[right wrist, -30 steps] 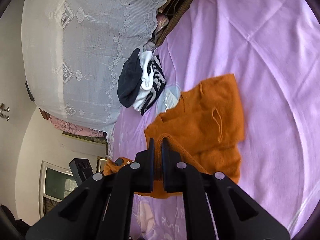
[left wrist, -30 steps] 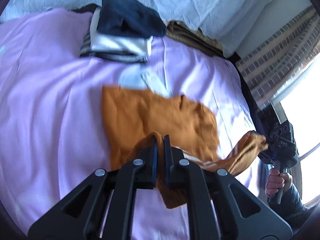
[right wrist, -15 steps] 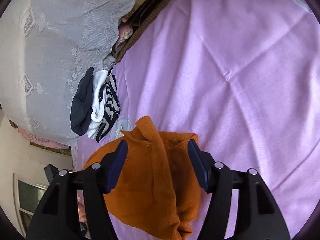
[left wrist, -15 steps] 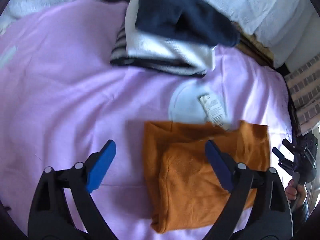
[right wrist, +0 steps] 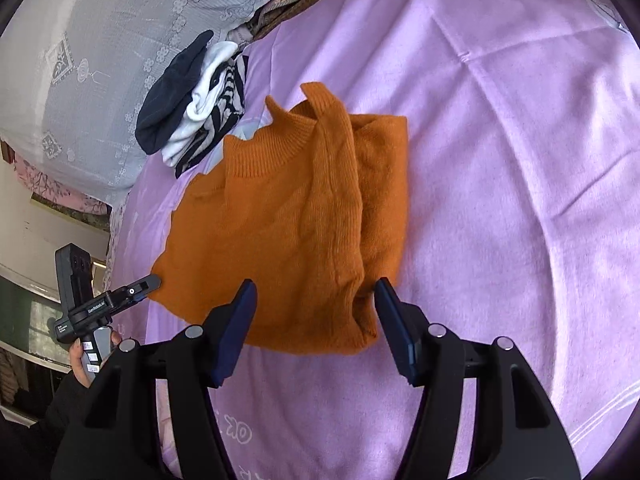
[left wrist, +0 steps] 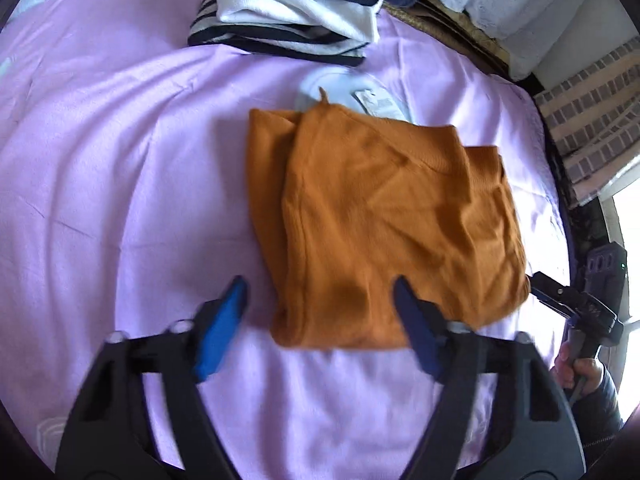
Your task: Fold small clothes
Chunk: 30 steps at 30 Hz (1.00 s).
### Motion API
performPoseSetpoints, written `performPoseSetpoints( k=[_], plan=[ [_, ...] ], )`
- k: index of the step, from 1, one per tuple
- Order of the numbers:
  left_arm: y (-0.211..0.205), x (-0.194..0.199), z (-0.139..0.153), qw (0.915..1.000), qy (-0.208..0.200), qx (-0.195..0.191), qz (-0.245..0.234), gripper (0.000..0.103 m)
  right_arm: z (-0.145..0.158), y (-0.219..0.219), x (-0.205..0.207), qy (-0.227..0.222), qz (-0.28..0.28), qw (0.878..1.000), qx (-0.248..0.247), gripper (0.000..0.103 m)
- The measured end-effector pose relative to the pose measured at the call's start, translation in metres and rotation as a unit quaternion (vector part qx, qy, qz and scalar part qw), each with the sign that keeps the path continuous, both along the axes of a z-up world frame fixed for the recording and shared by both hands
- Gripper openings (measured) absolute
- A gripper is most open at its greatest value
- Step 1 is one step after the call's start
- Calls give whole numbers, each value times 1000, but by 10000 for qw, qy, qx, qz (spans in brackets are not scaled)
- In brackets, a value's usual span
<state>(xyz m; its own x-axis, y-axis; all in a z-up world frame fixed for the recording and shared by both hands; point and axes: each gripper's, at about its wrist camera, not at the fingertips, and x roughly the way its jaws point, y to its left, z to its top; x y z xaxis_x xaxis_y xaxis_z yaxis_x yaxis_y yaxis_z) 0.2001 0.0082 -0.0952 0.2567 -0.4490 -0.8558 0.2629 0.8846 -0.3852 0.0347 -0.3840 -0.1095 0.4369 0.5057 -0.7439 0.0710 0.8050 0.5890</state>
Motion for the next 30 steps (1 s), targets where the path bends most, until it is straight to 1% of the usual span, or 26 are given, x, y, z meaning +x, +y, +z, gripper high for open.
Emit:
performPoseSetpoints(
  k=[1,2,3,4,5,6,7,8,9,11,12,15,16,17,18,19,20,21,22,24,25,27,28,29,30],
  plan=[
    [0,-2,-1,10000,-37,5,-26,50,-1,2,-3,-6,49,10000,-28,58],
    [-1,-3,-4,10000,-38,19,-71,45,-2,7,-2,5,96,9999,-67,54],
    [-1,-3,-8,10000,-14,46,-84,42,-5,11,-3,31,156,9998,-149,46],
    [-1,-5,-10,10000,-7,74,-63,37,-7,13,-3,41,165,9995,-271,29],
    [-3,-6,-11,10000,-17,94,-28,31,-7,13,-3,50,160,9994,-297,18],
    [-2,-7,-9,9999,-48,97,4,28,-4,12,-4,36,135,9996,-234,10],
    [1,-9,-6,9999,-83,61,28,20,2,10,-7,-44,84,9998,-192,6],
    [6,-12,0,9999,-126,-87,39,14,11,8,-10,-143,66,9997,-212,6],
    [12,-16,4,9996,-152,-219,52,14,18,4,-13,-209,88,9995,-227,5],
    [24,-21,5,9994,-112,-316,129,14,19,-3,-18,-112,86,9995,-283,5],
    [30,-24,0,9992,-19,-341,194,14,13,-5,-19,17,73,9994,-328,4],
    [45,-35,-35,9959,555,-491,516,14,-21,-16,-26,551,-92,9979,-318,3],
    [46,-38,-43,9949,655,-513,576,13,-31,-19,-29,683,-158,9971,-280,3],
    [48,-43,-48,9938,689,-584,649,13,-34,-22,-32,705,-212,9972,-140,3],
    [49,-45,-46,9937,662,-601,677,13,-31,-24,-35,666,-288,9974,-3,5],
    [49,-47,-41,9942,603,-575,675,13,-25,-25,-37,592,-331,9977,50,10],
    [48,-48,-36,9950,535,-545,645,13,-17,-26,-38,450,-369,9983,34,11],
    [47,-48,-30,9960,442,-501,599,14,-6,-27,-37,253,-394,9988,-109,15],
    [46,-48,-21,9971,302,-371,585,19,3,-27,-36,132,-402,9988,-226,18],
    [45,-46,-5,9978,42,-270,600,23,20,-22,-30,-133,-412,9983,-382,19],
    [44,-45,4,9978,-103,-248,612,26,27,-17,-27,-286,-367,9981,-410,19],
    [39,-42,24,9968,-451,-259,603,30,41,0,-21,-563,-134,9973,-463,19],
    [34,-41,32,9965,-564,-318,527,35,43,12,-18,-615,55,9970,-457,19],
    [23,-39,38,9967,-632,-360,349,44,41,25,-15,-618,262,9967,-450,19],
    [10,-38,39,9971,-662,-315,193,48,37,36,-12,-592,396,9964,-461,19]
  ],
)
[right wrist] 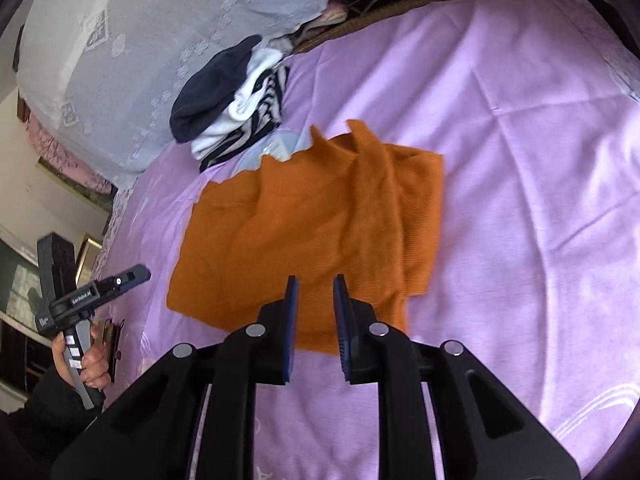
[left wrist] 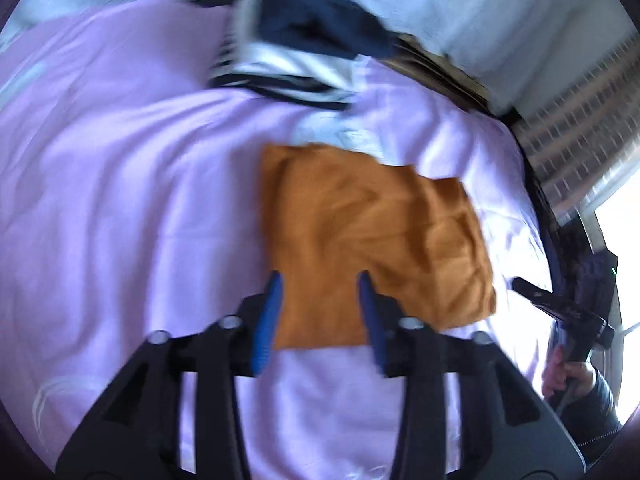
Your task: Fold small clothes
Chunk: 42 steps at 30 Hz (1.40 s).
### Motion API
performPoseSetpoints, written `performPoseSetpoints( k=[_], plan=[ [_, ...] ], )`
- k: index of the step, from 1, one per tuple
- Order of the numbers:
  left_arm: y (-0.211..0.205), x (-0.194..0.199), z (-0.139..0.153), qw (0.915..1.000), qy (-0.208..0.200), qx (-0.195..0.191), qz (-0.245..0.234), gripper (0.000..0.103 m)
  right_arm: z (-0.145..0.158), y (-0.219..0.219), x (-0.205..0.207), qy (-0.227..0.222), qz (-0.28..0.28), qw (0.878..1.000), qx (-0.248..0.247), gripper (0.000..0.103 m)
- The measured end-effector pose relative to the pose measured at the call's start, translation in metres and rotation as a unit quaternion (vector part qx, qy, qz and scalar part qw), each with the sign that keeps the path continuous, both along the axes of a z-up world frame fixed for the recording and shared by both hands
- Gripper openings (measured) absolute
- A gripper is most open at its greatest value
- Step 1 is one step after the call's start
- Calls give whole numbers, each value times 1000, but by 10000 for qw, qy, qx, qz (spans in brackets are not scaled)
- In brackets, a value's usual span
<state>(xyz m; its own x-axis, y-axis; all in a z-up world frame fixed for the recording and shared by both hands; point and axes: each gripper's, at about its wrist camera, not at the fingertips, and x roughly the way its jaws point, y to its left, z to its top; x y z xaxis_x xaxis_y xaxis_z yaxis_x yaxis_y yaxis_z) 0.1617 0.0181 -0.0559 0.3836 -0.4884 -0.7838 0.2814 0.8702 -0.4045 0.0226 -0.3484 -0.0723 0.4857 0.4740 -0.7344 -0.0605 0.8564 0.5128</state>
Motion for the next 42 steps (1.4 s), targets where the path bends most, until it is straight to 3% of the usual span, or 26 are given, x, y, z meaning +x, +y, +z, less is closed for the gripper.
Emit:
performPoseSetpoints(
  k=[3,5,6,7,9,11,12,15,17,19,21,24,26,27,28,29,30,31,32,33,35,38,42],
  plan=[
    [-43,0,-17,9976,39,422,-551,55,-23,17,6,246,199,9995,-50,19],
    [-61,0,-48,9911,167,1097,-740,54,-45,8,4,569,60,9982,-191,16],
    [-59,-2,-58,9894,175,1238,-745,54,-56,-5,1,693,-65,9975,-93,9],
    [-53,-4,-63,9907,139,1133,-736,56,-62,-18,-3,777,-188,9968,63,0],
    [-42,-4,-60,9927,179,986,-672,56,-68,-42,-11,944,-459,9934,458,0],
    [-29,-2,-52,9943,265,917,-464,47,-61,-49,-17,942,-571,9933,355,0],
    [-25,-2,-46,9949,238,910,-369,47,-49,-46,-18,821,-550,9950,159,5],
    [-24,4,-18,9961,-97,819,-302,59,-21,-34,-5,376,-427,9982,214,6],
    [-39,14,-3,9964,-231,640,-507,63,-13,-17,19,227,-210,9989,349,6],
    [-66,31,6,9954,-329,518,-731,67,-11,7,48,209,12,9982,568,7],
    [-90,46,5,9938,-402,465,-931,73,-17,34,78,289,301,9968,689,15],
    [-120,70,-12,9911,-361,844,-966,76,-33,58,118,396,513,9953,717,23],
    [-120,88,-36,9865,-223,1456,-720,76,-47,51,130,519,279,9958,705,23],
    [-113,94,-47,9831,-199,1737,-549,77,-56,37,134,562,54,9963,653,22],
    [-103,99,-53,9830,-185,1771,-436,78,-65,16,132,563,-246,9956,710,12],
    [-86,103,-55,9871,-159,1568,-295,78,-73,-8,126,594,-583,9923,914,2],
    [-71,105,-54,9908,-71,1341,-197,77,-79,-32,120,649,-924,9873,1114,0],
    [-64,106,-53,9898,-75,1420,-54,78,-85,-52,113,678,-1161,9805,1433,0],
    [-50,108,-53,9831,-109,1800,314,89,-86,-66,108,724,-1371,9763,1508,0],
    [-39,109,-53,9829,-79,1783,456,89,-85,-78,103,721,-1491,9738,1559,0],
    [-14,110,-50,9887,183,1312,700,86,-71,-85,97,633,-1558,9768,1323,6],
    [-7,106,-35,9928,158,895,781,86,-41,-62,97,178,-1268,9853,1133,12],
    [-55,96,-12,9949,-305,960,92,86,-32,-2,122,125,-485,9926,1104,20]
  ],
)
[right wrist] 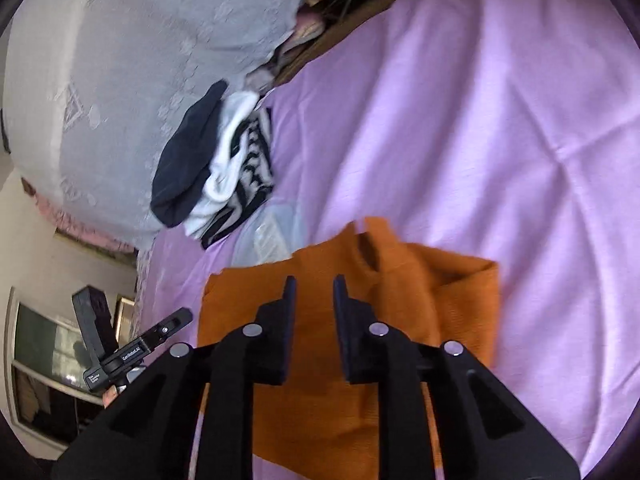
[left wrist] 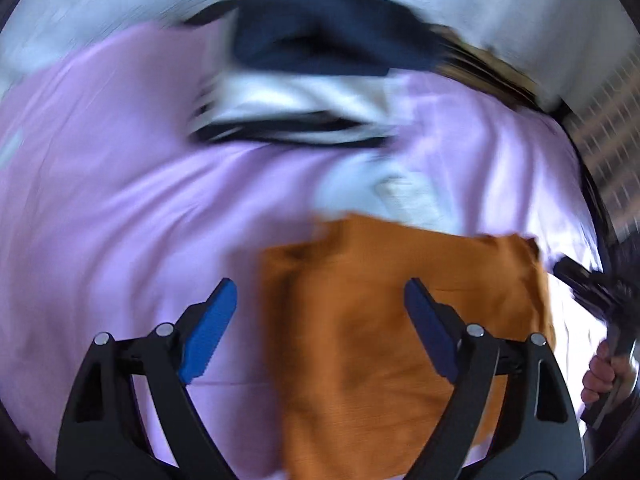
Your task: Fold small clothes
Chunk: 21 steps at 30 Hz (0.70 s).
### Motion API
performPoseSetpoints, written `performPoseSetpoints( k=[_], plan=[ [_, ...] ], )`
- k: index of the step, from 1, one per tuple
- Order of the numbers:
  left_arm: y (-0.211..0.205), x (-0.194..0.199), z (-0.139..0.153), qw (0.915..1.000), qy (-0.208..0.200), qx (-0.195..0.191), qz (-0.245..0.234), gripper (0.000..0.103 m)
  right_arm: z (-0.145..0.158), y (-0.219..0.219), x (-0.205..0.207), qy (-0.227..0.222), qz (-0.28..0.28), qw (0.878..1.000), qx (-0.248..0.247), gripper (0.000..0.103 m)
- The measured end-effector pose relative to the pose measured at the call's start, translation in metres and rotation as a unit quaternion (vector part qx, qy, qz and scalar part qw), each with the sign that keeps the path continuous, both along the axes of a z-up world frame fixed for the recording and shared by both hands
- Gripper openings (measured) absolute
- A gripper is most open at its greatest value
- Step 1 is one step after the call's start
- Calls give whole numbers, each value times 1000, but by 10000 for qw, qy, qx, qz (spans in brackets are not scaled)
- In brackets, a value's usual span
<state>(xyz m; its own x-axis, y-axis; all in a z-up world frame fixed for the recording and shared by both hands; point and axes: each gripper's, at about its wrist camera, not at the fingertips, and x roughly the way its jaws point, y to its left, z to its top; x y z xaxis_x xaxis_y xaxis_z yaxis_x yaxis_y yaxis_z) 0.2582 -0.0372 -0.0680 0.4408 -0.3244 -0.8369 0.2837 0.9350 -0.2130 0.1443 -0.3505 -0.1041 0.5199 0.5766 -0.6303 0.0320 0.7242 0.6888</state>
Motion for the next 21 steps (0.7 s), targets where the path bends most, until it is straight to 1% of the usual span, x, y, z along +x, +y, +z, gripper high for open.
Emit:
performPoseSetpoints(
  k=[2,4,5,6,7,8,9,10,11,12,13,14,15,16,17,18,19,21],
  plan=[
    [-27,-4,2,9992,-134,163,-336,88,-10,22,6,151,223,9995,143,21],
    [-41,-8,-11,9982,36,217,-552,88,-25,29,-1,423,345,9980,319,21],
    [-46,-13,-23,9972,136,334,-654,88,-30,32,-7,514,399,9975,291,21],
    [-44,-17,-32,9957,130,591,-702,88,-38,33,-15,575,444,9973,59,20],
    [-44,-23,-42,9935,38,877,-730,89,-40,28,-22,509,454,9977,-26,14],
    [-37,-31,-46,9929,-100,893,-783,90,-41,17,-30,442,393,9982,-25,12],
    [-29,-35,-45,9935,-140,840,-750,89,-41,4,-37,440,264,9987,-17,8],
    [-20,-38,-43,9942,-116,828,-673,89,-41,-13,-45,451,76,9989,68,8],
    [-8,-40,-39,9952,-102,833,-509,90,-41,-26,-52,464,-67,9988,154,8],
    [6,-41,-35,9952,-112,943,-224,91,-41,-43,-59,518,-285,9981,184,8],
    [18,-44,-32,9957,-107,919,-65,90,-39,-55,-67,582,-487,9970,145,9],
    [35,-48,-25,9972,-67,735,100,89,-37,-63,-74,586,-584,9965,90,9],
    [45,-52,-20,9981,-41,595,179,89,-29,-64,-80,548,-632,9965,-14,16],
    [51,-57,-15,9988,-33,453,195,89,-19,-60,-85,440,-609,9970,-164,25],
    [53,-66,-8,9994,-50,306,129,89,-12,-54,-87,319,-527,9978,-251,28],
    [45,-68,-6,9996,-67,251,66,89,-5,-40,-89,165,-344,9988,-291,31],
    [37,-77,-3,9998,-78,161,-101,89,-1,-24,-90,66,-148,9995,-266,35],
    [17,-87,-7,9993,-44,163,-343,90,2,18,-89,-1,408,9989,-213,42]
  ],
)
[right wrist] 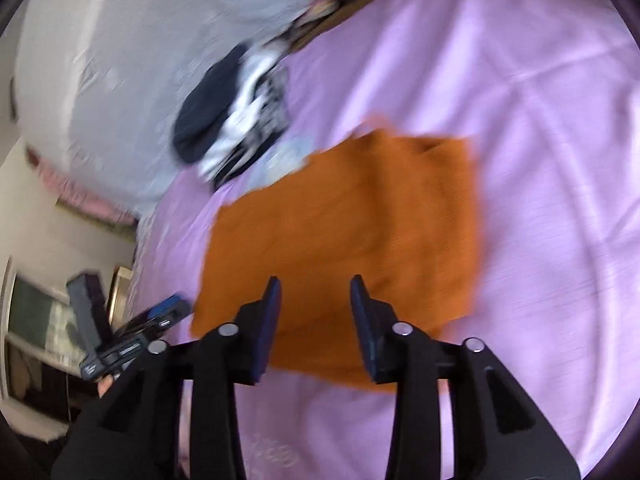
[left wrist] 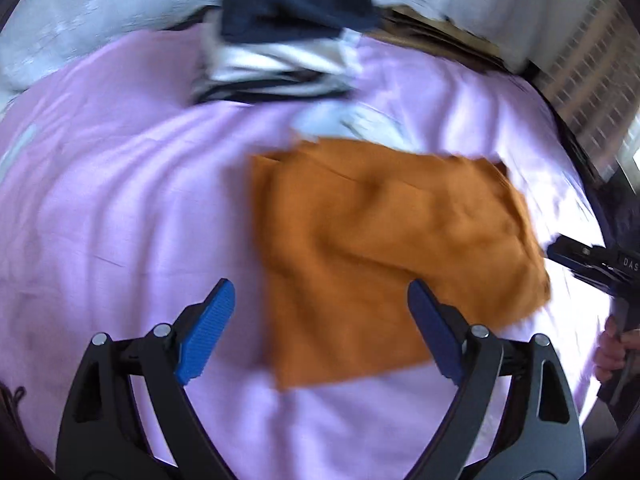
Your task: Fold small clothes
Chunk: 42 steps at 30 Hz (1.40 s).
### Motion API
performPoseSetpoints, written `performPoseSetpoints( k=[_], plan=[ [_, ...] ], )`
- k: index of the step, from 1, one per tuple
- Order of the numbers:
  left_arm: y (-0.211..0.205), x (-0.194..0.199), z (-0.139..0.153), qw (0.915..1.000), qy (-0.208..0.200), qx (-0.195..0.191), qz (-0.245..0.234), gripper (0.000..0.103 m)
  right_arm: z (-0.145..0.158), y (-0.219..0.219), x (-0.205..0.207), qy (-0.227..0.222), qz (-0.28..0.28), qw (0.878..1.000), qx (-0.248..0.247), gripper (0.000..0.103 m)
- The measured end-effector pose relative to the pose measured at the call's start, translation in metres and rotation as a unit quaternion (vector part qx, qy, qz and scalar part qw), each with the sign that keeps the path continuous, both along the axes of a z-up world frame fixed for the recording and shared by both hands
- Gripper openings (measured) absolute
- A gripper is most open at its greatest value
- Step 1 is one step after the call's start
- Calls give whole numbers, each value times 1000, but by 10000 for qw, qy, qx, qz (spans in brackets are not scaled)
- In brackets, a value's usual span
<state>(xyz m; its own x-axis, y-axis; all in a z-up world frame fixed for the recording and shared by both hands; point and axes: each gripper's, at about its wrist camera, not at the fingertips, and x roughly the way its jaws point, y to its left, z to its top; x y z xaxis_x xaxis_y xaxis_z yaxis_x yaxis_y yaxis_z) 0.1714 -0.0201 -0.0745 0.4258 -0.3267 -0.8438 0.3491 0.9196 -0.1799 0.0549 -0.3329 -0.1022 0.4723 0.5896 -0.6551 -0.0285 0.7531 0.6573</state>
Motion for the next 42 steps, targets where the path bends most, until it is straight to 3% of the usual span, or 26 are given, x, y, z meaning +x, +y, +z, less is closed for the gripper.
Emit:
performPoseSetpoints(
  k=[3,5,7,10,12,13,15,20,22,27,32,37,39,42],
  plan=[
    [-32,-10,-29,9984,200,522,-130,91,-14,46,-3,158,642,9975,-257,42],
    [-28,-9,-56,9955,465,821,-33,95,-35,45,-8,441,634,9963,-383,42],
    [-8,-10,-58,9976,574,363,136,95,-49,16,-15,614,341,9975,57,27],
    [9,-9,-52,9970,596,380,319,95,-56,-35,-28,845,-387,9940,570,23],
    [25,-8,-49,9951,594,510,605,95,-51,-59,-36,836,-706,9925,546,23],
    [36,-5,-47,9944,682,336,728,95,-44,-65,-38,799,-828,9924,428,26],
    [49,5,-41,9928,750,83,933,93,-25,-64,-35,587,-939,9935,-245,34],
    [46,36,-29,9920,750,-394,940,93,5,-17,4,-41,-282,9989,-385,36],
    [33,46,-29,9923,735,-480,876,93,7,7,16,-137,52,9990,-431,42],
    [9,70,-34,9936,716,-428,765,93,-4,40,32,-48,518,9962,-696,42],
    [8,96,-53,9924,809,-10,923,95,-24,71,16,-18,1184,9788,-1671,45],
    [14,94,-52,9931,669,88,959,95,-25,76,-23,-451,1628,9552,-2431,52],
    [22,82,-42,9936,548,93,981,94,-18,78,-28,-577,1651,9502,-2579,52],
    [29,57,-26,9956,452,-132,805,94,-1,75,-21,-918,1548,9537,-2409,52]
  ],
)
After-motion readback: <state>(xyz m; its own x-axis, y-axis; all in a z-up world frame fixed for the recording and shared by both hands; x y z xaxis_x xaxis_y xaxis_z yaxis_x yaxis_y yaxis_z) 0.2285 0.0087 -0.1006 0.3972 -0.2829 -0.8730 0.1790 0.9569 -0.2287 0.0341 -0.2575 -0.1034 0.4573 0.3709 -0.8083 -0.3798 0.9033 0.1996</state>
